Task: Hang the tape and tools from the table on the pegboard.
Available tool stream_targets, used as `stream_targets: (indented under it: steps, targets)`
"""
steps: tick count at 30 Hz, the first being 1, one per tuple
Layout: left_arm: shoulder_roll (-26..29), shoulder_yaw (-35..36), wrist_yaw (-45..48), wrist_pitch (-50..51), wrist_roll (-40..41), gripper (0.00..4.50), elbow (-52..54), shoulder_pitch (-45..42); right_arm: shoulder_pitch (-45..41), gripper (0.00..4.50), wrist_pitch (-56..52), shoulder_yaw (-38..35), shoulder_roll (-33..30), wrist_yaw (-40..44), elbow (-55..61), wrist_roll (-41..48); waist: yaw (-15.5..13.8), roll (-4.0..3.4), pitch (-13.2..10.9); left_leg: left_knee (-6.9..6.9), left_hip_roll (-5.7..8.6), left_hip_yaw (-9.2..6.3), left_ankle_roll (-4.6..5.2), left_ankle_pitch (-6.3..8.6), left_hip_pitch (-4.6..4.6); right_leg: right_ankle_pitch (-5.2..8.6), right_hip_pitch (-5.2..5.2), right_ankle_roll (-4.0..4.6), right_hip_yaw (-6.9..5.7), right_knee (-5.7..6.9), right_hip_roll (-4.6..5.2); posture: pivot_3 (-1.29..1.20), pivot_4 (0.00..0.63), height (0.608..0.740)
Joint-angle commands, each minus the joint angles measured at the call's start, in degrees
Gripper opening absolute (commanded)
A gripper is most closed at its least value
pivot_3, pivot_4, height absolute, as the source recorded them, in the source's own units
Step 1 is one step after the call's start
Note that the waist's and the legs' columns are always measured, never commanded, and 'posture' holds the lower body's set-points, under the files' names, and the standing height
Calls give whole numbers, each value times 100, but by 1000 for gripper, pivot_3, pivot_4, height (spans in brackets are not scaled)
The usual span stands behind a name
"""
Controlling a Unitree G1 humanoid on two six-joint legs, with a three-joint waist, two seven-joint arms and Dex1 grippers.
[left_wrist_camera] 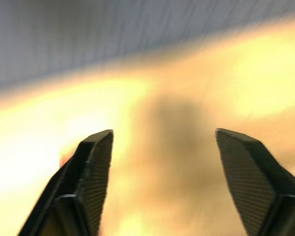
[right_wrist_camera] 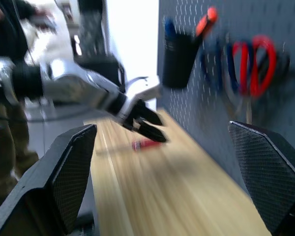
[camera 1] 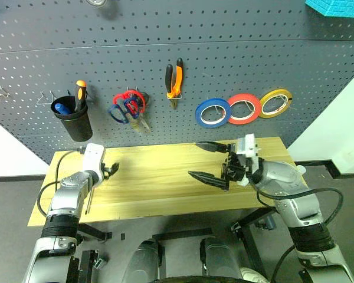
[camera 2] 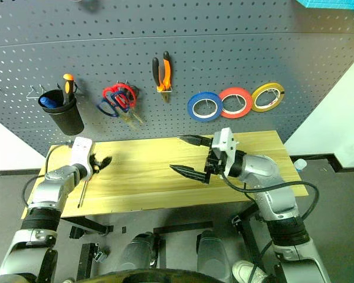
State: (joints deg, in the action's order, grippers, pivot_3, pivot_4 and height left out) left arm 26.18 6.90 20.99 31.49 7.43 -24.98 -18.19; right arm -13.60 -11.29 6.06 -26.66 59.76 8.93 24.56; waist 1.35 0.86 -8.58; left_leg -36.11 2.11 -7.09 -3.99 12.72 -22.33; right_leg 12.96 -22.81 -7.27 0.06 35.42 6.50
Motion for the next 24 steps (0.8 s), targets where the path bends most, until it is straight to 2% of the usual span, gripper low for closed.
stream_targets:
  steps: [1,7,13,24]
  targets:
    - [189,176,-149,262,-50,4464,-356,-349,180,4500,911,377,-127,39,-365,-836,-42,1,0,1,0,-1,0,0,0,0,-1,0,0,0,0,-49,87,740]
    - [414,94,-52,412,-148,4464,-1221,-794,536,4500,1622,711,-309,156,-808,-1386,-34,1,-1,1,0,-2,0,0,-2,1,0,0,-1,-2,0,-53,107,740]
    - [559,61,61,499,-234,4464,-2382,-1348,738,4500,1889,703,-390,165,-993,-1484,44,2,-4,7,0,-3,0,0,2,2,-1,-2,-1,2,0,-62,122,740]
    - [492,-18,106,-208,-480,4464,-4119,-2146,1019,4500,2074,611,-524,156,-985,-1474,120,27,-28,7,0,-5,-1,0,0,3,0,-5,-1,0,2,-92,152,740]
